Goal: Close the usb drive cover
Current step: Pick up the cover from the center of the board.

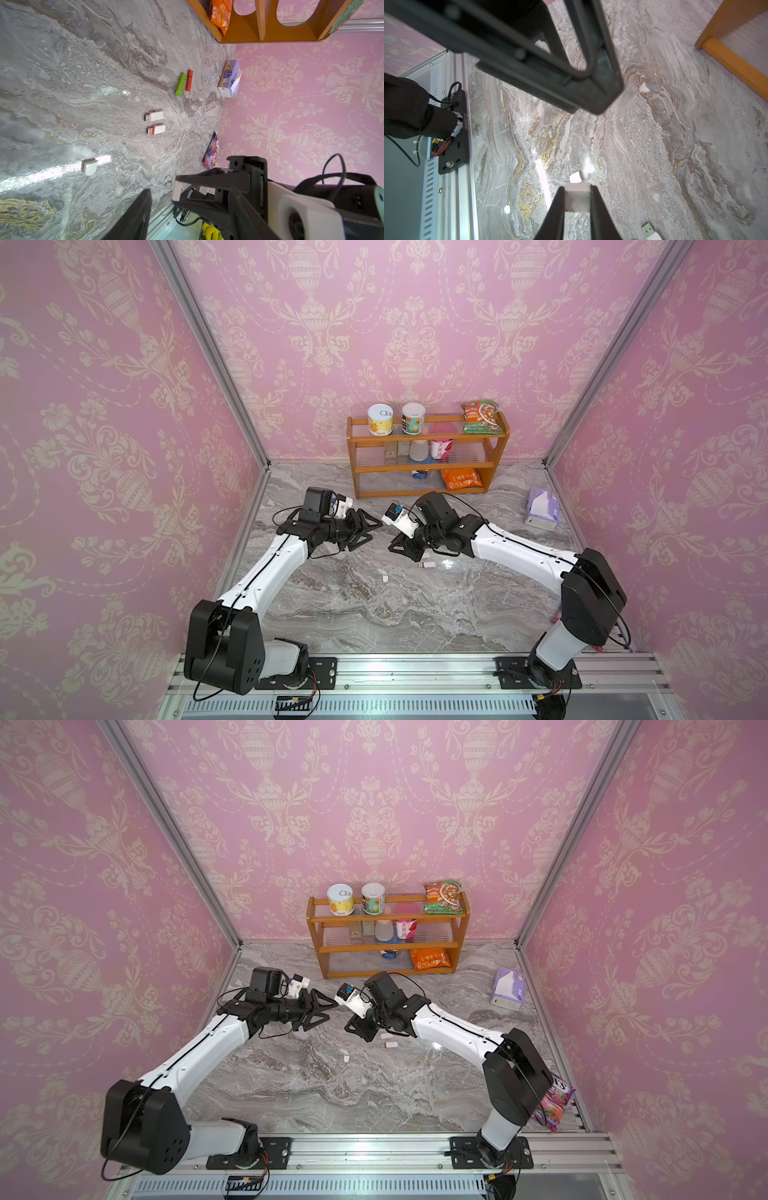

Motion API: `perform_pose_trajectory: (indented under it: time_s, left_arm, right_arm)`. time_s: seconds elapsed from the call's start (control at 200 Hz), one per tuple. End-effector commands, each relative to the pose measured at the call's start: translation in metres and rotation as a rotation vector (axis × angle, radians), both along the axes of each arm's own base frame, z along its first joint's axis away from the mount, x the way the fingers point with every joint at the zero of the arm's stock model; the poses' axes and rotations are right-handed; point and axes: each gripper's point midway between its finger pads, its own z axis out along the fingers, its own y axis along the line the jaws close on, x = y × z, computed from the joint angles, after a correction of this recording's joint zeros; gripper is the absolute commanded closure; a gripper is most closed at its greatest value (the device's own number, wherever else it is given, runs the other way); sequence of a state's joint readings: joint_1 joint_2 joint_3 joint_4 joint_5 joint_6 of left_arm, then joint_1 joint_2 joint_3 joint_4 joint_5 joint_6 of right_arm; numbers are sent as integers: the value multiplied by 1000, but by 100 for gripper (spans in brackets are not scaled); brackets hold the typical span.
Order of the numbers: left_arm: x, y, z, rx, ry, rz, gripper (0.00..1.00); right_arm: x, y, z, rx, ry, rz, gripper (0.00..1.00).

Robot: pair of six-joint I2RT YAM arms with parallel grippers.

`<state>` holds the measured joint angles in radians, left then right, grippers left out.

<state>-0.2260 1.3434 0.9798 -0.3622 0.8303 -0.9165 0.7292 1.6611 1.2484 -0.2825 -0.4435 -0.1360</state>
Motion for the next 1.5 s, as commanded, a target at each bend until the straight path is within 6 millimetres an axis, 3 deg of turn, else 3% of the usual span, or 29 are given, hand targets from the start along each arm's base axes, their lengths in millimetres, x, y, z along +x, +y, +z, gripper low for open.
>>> perform_pose_trajectory:
  time_s: [0.0, 0.145, 0.445, 0.47, 0.68, 1.496]
  left_arm:
    - [-14, -24, 16, -61, -56, -161, 44]
    - [-27, -39, 23, -61, -76, -242, 48]
    - [-37, -41, 17, -22, -52, -275, 52]
    - [-38, -40, 15, -14, -50, -278, 53]
    - [-45, -44, 15, -16, -41, -302, 57]
    - [-47, -55, 0, -3, 14, -329, 64]
  right_arm:
    - [-13, 4, 19, 79, -18, 71, 98]
    - [-13, 0, 23, 98, -26, 63, 98]
    - [-9, -8, 35, 114, -57, 46, 98]
    - [-14, -13, 22, 95, -36, 43, 98]
    - [-11, -20, 28, 111, -72, 20, 97]
    - [-16, -14, 60, 234, -116, 49, 95]
